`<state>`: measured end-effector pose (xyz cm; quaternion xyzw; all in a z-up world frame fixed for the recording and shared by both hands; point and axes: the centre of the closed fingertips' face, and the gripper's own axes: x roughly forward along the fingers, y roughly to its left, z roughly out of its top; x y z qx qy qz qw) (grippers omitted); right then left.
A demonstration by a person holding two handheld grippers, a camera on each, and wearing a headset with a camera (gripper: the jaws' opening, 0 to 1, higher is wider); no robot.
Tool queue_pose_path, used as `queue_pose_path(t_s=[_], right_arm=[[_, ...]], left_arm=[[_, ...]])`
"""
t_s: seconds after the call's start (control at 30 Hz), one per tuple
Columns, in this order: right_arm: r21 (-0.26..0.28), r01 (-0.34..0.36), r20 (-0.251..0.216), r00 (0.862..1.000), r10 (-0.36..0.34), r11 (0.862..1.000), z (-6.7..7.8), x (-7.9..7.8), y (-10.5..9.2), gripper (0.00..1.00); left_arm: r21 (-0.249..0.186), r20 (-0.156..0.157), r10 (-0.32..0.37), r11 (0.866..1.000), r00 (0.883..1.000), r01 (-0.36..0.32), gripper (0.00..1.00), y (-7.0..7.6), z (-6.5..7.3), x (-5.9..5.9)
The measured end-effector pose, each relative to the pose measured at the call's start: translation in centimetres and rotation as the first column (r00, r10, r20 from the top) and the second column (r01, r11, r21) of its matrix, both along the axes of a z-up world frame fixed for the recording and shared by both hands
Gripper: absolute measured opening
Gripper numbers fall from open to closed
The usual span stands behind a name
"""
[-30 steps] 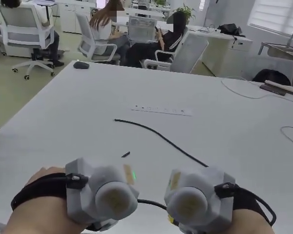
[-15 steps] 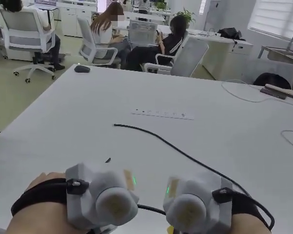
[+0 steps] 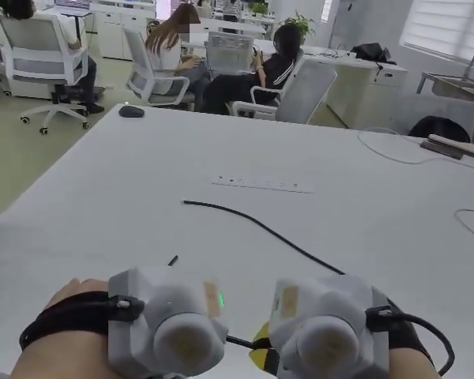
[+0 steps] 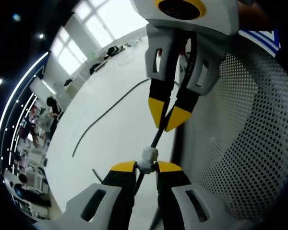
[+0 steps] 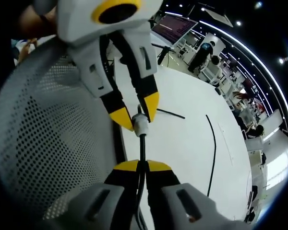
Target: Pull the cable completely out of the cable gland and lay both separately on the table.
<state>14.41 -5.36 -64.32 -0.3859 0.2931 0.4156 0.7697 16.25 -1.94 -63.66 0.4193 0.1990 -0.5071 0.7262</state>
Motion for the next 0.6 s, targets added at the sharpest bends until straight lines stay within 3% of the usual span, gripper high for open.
queue_pose_path(t_s=[0.13,0.33,0.43,0.6], right_arm=[[0.003,0.023,-0.006,1.0,-0.023,1.0,-0.1,0.2,-0.3,0.03],[-0.06,0.081,-0.035,0.996,-0.083,0.995,-1.2,0.4,-1.9,0.03],[-0.12,0.119,-0.051,0.991,-0.125,0.986,-1.9,0.4,-3.1,0.03],[-0.156,0.195,-0.06,0.977,-0.206,0.968,-2.2,0.8,-4.8,0.03]], left_arm=[[-0.003,0.0,0.01,1.0,1.0,-0.01,0.17,0.1,0.0,0.2],[0.004,-0.003,0.03,1.0,1.0,-0.03,0.17,0.3,-0.1,0.4],[0.006,-0.005,0.037,0.999,0.999,-0.037,0.17,0.5,-0.2,0.5],[0.008,0.003,0.062,0.998,0.998,-0.062,0.17,0.8,-0.1,0.8]])
